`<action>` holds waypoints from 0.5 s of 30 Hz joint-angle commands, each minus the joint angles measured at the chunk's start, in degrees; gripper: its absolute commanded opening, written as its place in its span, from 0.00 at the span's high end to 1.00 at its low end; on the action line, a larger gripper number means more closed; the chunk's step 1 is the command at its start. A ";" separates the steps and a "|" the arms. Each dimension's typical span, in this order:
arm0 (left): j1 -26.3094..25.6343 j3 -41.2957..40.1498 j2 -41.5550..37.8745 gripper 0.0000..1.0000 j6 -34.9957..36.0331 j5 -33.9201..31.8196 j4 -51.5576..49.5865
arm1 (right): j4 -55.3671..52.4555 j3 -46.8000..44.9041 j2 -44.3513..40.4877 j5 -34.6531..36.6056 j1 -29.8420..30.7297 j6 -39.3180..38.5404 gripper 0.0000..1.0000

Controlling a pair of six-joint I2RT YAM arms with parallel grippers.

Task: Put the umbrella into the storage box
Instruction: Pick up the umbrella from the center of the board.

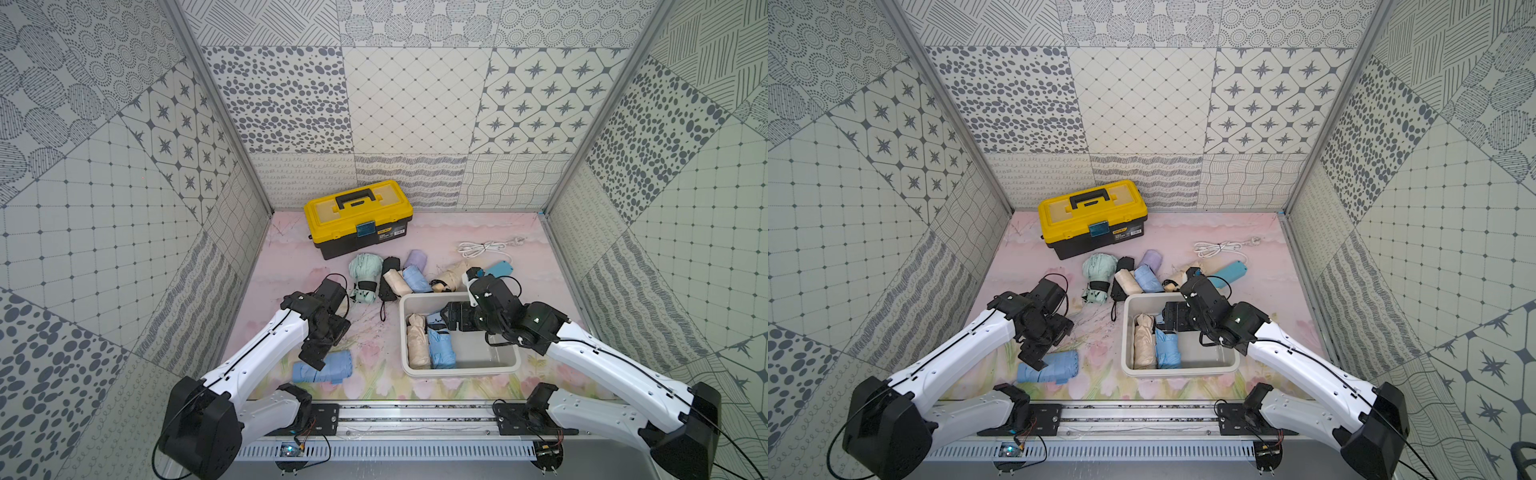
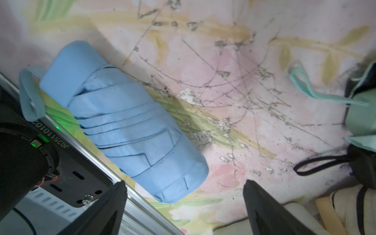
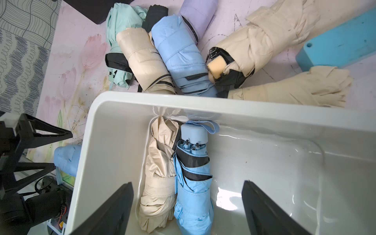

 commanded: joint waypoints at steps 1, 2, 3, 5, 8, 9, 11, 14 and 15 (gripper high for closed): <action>2.57 -5.80 -5.14 0.05 -11.12 -0.38 -2.93 | 0.78 1.88 1.47 -2.14 -0.29 -1.39 0.11; 3.19 -6.73 -5.74 0.05 -11.44 -0.55 -2.78 | 0.72 1.99 1.64 -2.62 -0.36 -1.55 0.10; 3.83 -7.49 -5.99 0.05 -11.53 -0.41 -2.58 | 0.71 2.20 1.88 -3.10 -0.42 -1.82 0.10; 5.59 -8.93 -5.83 0.05 -11.23 0.08 -1.36 | 0.73 2.63 2.28 -3.91 -0.38 -2.58 0.11; 7.42 -10.63 -4.52 0.05 -10.77 0.87 0.85 | 0.73 3.30 2.84 -4.92 -0.38 -3.34 0.11; 7.81 -11.04 -4.02 0.04 -10.66 1.13 1.49 | 0.72 3.41 2.99 -4.97 -0.45 -3.58 0.10; 8.49 -12.15 -2.89 0.02 -10.65 1.74 2.89 | 0.72 3.70 3.15 -5.13 -0.44 -3.70 0.11; 9.15 -13.73 -1.81 0.01 -10.22 1.92 5.91 | 0.72 3.87 3.02 -5.45 -0.45 -3.48 0.10; 9.41 -14.22 -1.55 0.01 -9.91 2.07 7.26 | 0.72 3.75 2.85 -5.54 -0.47 -3.36 0.10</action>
